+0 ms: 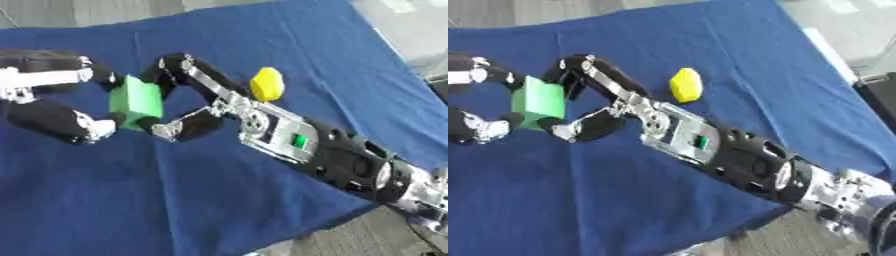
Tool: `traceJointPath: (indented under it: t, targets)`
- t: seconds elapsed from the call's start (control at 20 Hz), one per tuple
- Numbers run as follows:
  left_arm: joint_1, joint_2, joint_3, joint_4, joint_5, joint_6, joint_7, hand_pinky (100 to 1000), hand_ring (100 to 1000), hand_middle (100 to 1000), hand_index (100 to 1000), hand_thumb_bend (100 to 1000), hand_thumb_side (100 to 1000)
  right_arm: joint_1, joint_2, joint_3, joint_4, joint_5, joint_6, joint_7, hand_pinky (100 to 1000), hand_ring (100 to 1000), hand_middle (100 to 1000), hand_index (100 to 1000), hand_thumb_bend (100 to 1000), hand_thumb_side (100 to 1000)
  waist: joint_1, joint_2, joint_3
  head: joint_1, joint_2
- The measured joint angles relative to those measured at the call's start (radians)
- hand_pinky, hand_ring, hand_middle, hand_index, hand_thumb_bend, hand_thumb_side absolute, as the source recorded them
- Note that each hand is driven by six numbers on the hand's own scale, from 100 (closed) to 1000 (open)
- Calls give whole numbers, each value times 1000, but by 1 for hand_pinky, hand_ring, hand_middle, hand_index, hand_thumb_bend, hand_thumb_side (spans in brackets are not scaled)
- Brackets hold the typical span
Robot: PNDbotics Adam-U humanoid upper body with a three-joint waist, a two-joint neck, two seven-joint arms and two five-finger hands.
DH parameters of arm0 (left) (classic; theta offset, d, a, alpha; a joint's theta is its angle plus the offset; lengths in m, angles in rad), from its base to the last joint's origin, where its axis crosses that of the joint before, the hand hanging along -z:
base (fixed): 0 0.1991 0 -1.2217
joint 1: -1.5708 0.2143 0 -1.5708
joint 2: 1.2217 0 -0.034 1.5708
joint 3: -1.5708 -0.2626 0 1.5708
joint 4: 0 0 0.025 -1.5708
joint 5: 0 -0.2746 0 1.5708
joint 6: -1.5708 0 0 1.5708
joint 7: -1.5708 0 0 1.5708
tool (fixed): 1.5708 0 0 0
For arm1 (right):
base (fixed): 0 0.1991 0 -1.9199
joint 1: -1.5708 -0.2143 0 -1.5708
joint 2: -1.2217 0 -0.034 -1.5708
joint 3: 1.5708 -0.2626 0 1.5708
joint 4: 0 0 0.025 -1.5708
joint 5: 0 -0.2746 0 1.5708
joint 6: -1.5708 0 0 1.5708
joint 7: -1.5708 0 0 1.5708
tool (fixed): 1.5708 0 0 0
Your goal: Pick up the objects with one hand, pass them to the other hand, and then place them into the box on the other side of the table.
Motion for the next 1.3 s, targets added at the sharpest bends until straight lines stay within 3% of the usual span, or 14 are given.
traceJointPath:
  t: [0.4,0.95,1.3]
  targets:
    - [5,-1,1,0,16,20,-4,1000,871,726,865,100,678,-1,-6,0,0,0,10,9,562,577,605,657,100,100,0,0,-3,-8,0]
    - [6,-1,1,0,16,20,-2,1000,873,729,866,100,670,-4,-7,0,0,-23,24,3,547,557,594,656,100,100,1,0,-3,-7,0]
    - [1,-4,1,8,7,10,1,1000,875,729,865,100,586,-5,-7,1,0,-26,23,-27,520,511,560,642,100,100,1,0,-3,-9,0]
